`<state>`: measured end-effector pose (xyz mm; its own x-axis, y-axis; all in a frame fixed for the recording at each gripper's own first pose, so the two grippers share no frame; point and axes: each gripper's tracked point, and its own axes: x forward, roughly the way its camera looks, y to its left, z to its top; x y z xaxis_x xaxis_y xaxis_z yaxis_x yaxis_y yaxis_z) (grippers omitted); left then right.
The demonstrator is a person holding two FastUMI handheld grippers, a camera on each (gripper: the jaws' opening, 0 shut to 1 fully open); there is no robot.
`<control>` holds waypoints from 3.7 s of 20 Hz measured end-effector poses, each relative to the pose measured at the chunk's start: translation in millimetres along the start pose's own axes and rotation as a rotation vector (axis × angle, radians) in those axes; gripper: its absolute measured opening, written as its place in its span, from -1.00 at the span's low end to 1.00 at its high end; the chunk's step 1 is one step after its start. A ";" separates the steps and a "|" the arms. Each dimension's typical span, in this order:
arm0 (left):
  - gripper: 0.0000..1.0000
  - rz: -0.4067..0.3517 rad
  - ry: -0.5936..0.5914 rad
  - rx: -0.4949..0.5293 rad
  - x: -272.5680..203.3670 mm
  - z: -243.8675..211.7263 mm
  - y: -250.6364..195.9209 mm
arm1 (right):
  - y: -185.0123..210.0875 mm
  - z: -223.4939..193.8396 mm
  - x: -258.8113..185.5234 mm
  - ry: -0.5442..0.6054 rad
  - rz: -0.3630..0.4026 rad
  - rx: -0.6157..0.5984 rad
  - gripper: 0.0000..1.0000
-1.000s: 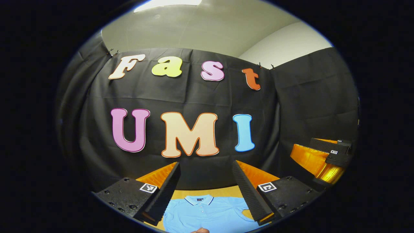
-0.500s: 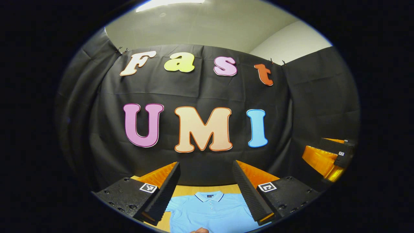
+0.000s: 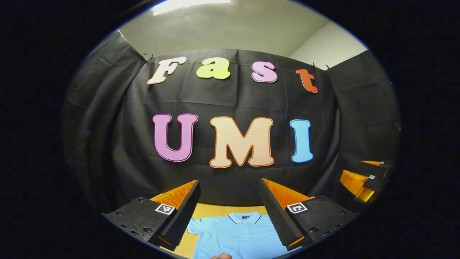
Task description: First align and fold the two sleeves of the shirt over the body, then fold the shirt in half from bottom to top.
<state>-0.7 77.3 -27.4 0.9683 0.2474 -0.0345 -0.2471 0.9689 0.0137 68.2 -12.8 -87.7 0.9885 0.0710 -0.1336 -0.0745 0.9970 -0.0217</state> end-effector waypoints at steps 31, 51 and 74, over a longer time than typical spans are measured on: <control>0.94 0.054 0.149 0.030 58.9 -60.3 104.7 | -57.6 -353.1 148.8 0.695 -0.253 -0.011 0.98; 0.95 0.013 0.210 0.020 64.2 -79.8 94.5 | -42.5 -437.1 141.7 0.888 -0.244 0.134 -0.07; 0.96 0.017 0.278 -0.003 63.0 -111.1 127.7 | 133.0 -411.3 154.1 0.870 -0.025 0.538 -0.96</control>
<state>24.6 217.1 -138.9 0.9170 0.2550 -0.3067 -0.2636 0.9645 0.0136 156.5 117.8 -518.6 0.5345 0.2161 -0.8170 0.2255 0.8952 0.3843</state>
